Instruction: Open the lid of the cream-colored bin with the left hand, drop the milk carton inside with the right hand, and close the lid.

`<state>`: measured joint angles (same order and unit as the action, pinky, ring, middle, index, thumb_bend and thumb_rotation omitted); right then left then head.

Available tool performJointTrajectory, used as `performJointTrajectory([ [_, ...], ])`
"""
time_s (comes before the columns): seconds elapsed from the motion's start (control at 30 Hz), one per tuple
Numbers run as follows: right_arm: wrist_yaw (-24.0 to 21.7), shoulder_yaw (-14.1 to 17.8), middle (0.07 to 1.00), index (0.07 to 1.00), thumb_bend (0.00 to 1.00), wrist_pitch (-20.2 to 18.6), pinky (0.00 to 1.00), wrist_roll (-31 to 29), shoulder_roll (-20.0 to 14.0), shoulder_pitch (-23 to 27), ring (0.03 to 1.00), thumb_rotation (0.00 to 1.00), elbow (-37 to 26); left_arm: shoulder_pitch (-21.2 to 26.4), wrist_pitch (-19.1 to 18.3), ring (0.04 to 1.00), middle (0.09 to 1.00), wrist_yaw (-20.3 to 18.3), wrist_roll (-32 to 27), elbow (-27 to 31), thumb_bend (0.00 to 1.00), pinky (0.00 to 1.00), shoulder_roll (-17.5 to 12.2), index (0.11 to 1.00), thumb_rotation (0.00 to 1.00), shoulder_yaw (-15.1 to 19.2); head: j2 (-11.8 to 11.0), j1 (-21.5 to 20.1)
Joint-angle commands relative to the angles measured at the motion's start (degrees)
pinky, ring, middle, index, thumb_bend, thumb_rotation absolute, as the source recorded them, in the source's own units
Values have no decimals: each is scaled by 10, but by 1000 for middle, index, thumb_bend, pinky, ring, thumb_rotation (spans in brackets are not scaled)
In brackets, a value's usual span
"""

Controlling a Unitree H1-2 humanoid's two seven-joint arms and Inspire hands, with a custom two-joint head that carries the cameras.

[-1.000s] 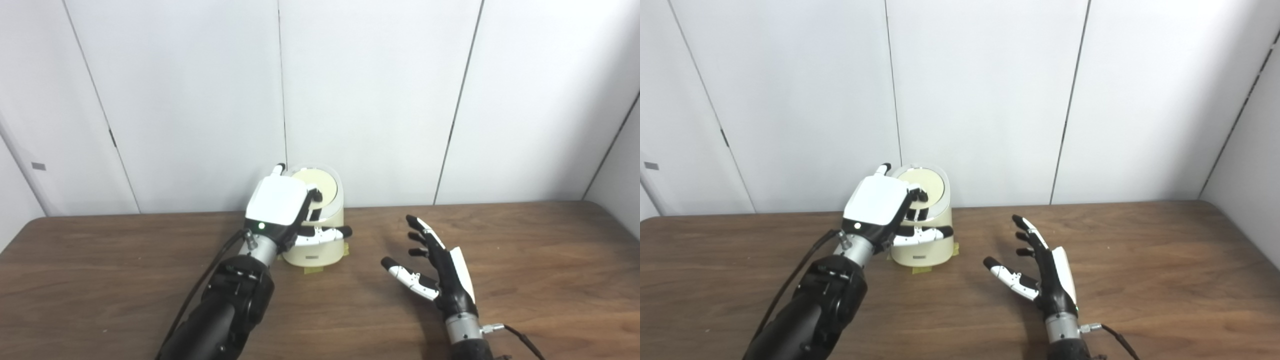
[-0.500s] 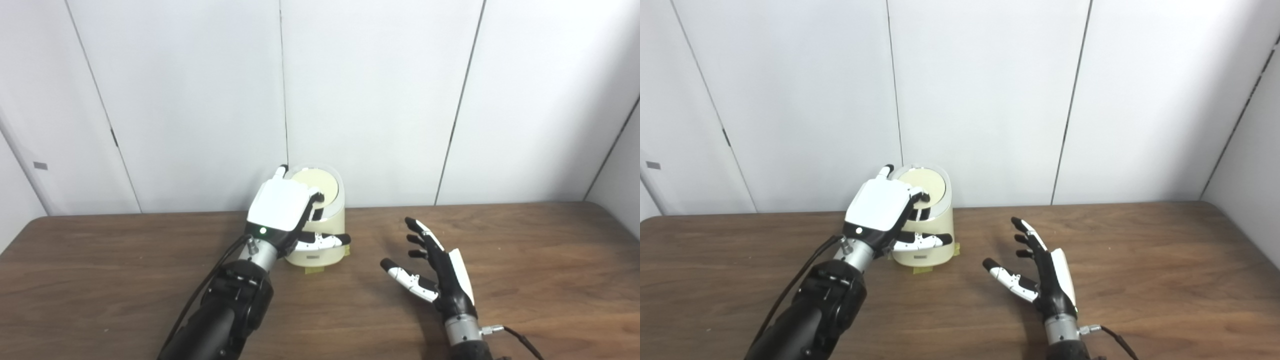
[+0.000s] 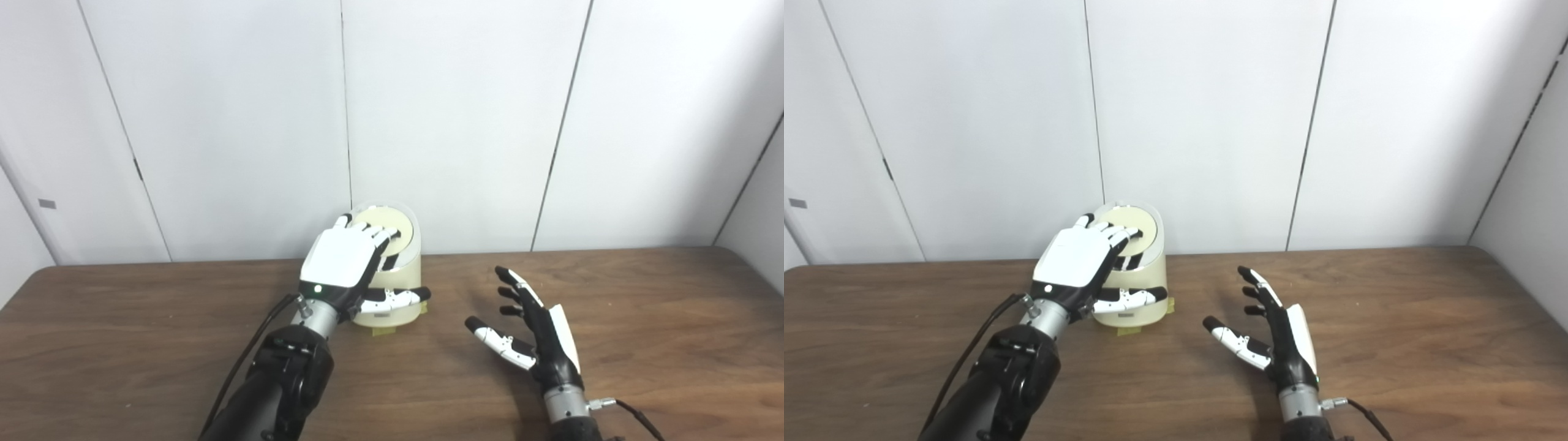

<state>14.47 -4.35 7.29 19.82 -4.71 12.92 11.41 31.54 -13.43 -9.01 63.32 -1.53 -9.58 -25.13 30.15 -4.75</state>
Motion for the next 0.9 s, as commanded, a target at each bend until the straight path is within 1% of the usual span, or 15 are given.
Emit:
performJointTrajectory([
  [0.0, 6, -5, 878, 846, 496, 17, 721, 5, 9, -17, 837, 436, 10, 17, 3, 918, 898, 23, -1, 29, 677, 1000, 3, 888, 820, 14, 1, 0],
  [0.1, 4, -6, 887, 850, 492, 16, 742, 6, 8, -18, 852, 432, 8, 4, 12, 905, 889, 55, -10, 50, 652, 1000, 8, 879, 820, 29, 2, 1],
  [0.27, 3, -3, 908, 867, 496, 24, 752, -3, 7, -16, 866, 431, 16, -25, 39, 818, 780, 135, -19, 91, 590, 1000, 12, 793, 825, 64, 1, 3],
  [0.37, 5, -3, 912, 869, 503, 20, 764, 0, 7, -15, 875, 443, 18, -42, 68, 775, 751, 185, -45, 112, 520, 991, 15, 748, 779, 89, 1, 2],
  [0.4, 6, -4, 912, 868, 503, 20, 762, 3, 6, -15, 875, 447, 18, -47, 76, 768, 751, 195, -60, 118, 504, 948, 17, 744, 755, 98, 0, 2],
  [0.47, 8, -4, 911, 866, 501, 22, 757, 5, 5, -15, 871, 455, 19, -60, 92, 760, 752, 204, -99, 131, 482, 861, 21, 740, 715, 117, 0, 2],
  [0.5, 9, -4, 906, 862, 497, 24, 748, 6, 5, -15, 866, 452, 20, -70, 100, 759, 760, 202, -130, 140, 441, 783, 21, 747, 717, 129, 0, 2],
  [0.53, 9, -4, 906, 866, 495, 25, 738, 5, 5, -15, 862, 467, 20, -78, 106, 769, 774, 199, -150, 145, 405, 738, 22, 760, 743, 138, 0, 2],
  [0.57, 11, -3, 906, 867, 495, 29, 735, 4, 4, -14, 861, 472, 23, -90, 118, 773, 779, 194, -175, 151, 392, 723, 19, 764, 753, 145, -2, -2],
  [0.63, 14, -3, 908, 872, 466, 34, 750, 7, 3, -14, 871, 542, 24, -106, 137, 794, 793, 188, -199, 156, 312, 719, 12, 777, 716, 150, -2, -1],
  [0.7, 26, -5, 899, 879, 351, 42, 794, 20, 1, -14, 881, 614, 23, -136, 168, 794, 799, 183, -232, 156, 247, 679, 4, 779, 579, 151, -2, -3],
  [0.73, 32, -5, 884, 873, 268, 46, 793, 26, 0, -14, 874, 644, 23, -150, 181, 798, 806, 182, -248, 153, 228, 681, 1, 787, 536, 151, -3, -3],
  [0.77, 38, -5, 876, 869, 232, 49, 791, 31, 0, -14, 869, 667, 24, -162, 195, 799, 808, 186, -261, 147, 221, 683, 0, 789, 523, 153, -3, -3],
  [0.8, 45, -3, 866, 863, 208, 51, 781, 35, 0, -14, 859, 678, 23, -174, 209, 794, 805, 194, -272, 138, 213, 679, 1, 786, 519, 157, -5, -4],
  [0.87, 62, 2, 840, 840, 194, 57, 762, 41, 4, -14, 834, 647, 23, -192, 238, 777, 799, 219, -278, 118, 208, 653, 5, 776, 497, 167, -4, -4],
])
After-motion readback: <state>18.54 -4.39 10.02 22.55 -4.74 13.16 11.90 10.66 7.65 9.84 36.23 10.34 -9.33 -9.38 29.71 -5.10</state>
